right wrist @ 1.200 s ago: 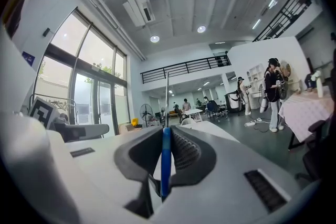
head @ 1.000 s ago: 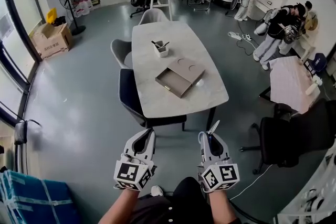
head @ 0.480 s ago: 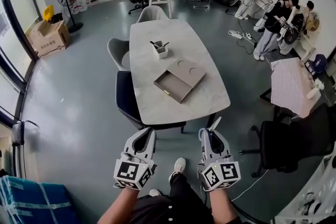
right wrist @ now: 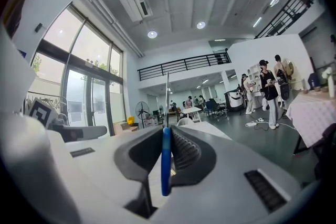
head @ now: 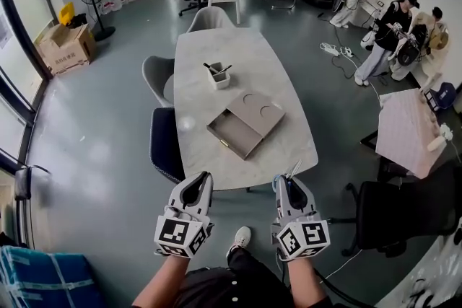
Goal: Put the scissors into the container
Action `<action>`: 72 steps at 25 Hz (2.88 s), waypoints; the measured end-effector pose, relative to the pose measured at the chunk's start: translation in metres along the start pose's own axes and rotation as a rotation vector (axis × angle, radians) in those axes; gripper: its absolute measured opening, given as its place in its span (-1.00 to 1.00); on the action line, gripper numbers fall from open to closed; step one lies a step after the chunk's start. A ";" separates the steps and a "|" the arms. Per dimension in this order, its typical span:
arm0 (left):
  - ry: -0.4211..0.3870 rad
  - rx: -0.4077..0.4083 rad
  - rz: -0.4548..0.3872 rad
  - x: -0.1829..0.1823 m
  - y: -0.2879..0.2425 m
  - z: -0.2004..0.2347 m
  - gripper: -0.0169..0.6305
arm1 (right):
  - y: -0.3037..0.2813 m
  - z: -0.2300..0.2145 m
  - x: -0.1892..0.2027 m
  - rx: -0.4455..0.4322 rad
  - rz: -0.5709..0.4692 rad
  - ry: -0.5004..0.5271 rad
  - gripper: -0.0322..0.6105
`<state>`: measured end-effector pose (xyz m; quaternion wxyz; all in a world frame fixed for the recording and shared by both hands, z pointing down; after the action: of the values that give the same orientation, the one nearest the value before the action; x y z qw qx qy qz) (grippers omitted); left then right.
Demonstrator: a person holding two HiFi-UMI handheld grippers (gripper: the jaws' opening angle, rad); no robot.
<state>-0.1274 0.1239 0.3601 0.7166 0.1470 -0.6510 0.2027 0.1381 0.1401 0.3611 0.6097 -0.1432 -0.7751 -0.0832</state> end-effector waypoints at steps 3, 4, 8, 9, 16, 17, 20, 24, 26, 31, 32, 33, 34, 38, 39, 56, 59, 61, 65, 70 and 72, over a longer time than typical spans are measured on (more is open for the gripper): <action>0.002 -0.020 0.010 0.000 -0.021 0.003 -0.85 | -0.020 -0.016 -0.002 -0.012 0.015 -0.008 -0.80; 0.003 -0.026 0.015 0.000 -0.027 0.003 -0.85 | -0.026 -0.021 -0.002 -0.016 0.018 -0.010 -0.80; 0.001 -0.054 0.035 0.000 -0.047 0.004 -0.85 | -0.049 -0.038 -0.006 -0.039 0.030 -0.018 -0.80; -0.001 -0.062 0.039 0.000 -0.052 0.004 -0.85 | -0.054 -0.043 -0.006 -0.046 0.032 -0.022 -0.80; 0.009 -0.114 0.050 0.004 -0.087 -0.004 -0.85 | -0.083 -0.071 -0.007 -0.101 0.057 -0.041 -0.80; 0.009 -0.117 0.051 0.005 -0.091 -0.006 -0.85 | -0.086 -0.075 -0.007 -0.107 0.061 -0.039 -0.80; 0.009 -0.123 0.059 0.008 -0.099 -0.008 -0.85 | -0.094 -0.082 -0.007 -0.119 0.072 -0.035 -0.80; 0.011 -0.138 0.057 0.009 -0.108 -0.004 -0.85 | -0.108 -0.088 -0.006 -0.133 0.079 -0.030 -0.80; 0.011 -0.142 0.051 0.010 -0.113 -0.002 -0.85 | -0.115 -0.091 -0.005 -0.137 0.079 -0.025 -0.80; 0.012 -0.139 0.041 0.006 -0.130 0.009 -0.85 | -0.138 -0.093 -0.010 -0.146 0.084 -0.012 -0.80; 0.012 -0.138 0.038 0.004 -0.135 0.011 -0.85 | -0.144 -0.094 -0.011 -0.150 0.085 -0.011 -0.80; 0.012 -0.139 0.035 0.003 -0.139 0.014 -0.85 | -0.150 -0.095 -0.012 -0.155 0.088 -0.010 -0.80; 0.010 -0.140 0.031 0.002 -0.144 0.017 -0.85 | -0.156 -0.096 -0.013 -0.160 0.093 -0.009 -0.80; 0.011 -0.142 0.024 0.002 -0.165 0.033 -0.85 | -0.185 -0.098 -0.012 -0.177 0.112 0.001 -0.80; 0.013 -0.142 0.025 0.002 -0.170 0.037 -0.85 | -0.193 -0.099 -0.011 -0.179 0.116 0.002 -0.80; 0.100 -0.142 0.169 0.050 -0.224 0.104 -0.85 | -0.285 -0.105 0.056 -0.198 0.386 -0.008 -0.80; 0.129 -0.130 0.210 0.072 -0.234 0.112 -0.85 | -0.298 -0.106 0.082 -0.198 0.467 -0.021 -0.80; 0.139 -0.119 0.238 0.086 -0.241 0.115 -0.85 | -0.305 -0.106 0.100 -0.200 0.529 -0.029 -0.80; 0.162 -0.108 0.278 0.108 -0.256 0.120 -0.85 | -0.321 -0.107 0.133 -0.208 0.634 -0.038 -0.80; 0.193 -0.102 0.329 0.127 -0.265 0.125 -0.85 | -0.336 -0.108 0.163 -0.240 0.761 -0.031 -0.80; 0.195 -0.099 0.335 0.133 -0.271 0.128 -0.85 | -0.345 -0.110 0.174 -0.255 0.812 -0.026 -0.80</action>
<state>-0.0988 -0.1604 0.5202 0.7388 -0.0191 -0.6030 0.3003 0.0901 -0.1987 0.5725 0.5605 -0.5121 -0.6470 0.0704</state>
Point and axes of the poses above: the fingertips, and each gripper's own axes: y backward along the fingers, z to its left, x out of its underside, the point moved 9 cm from there along y, backward along the fingers, and after that the axes turned 4 degrees about -y, right-handed, at the moved point
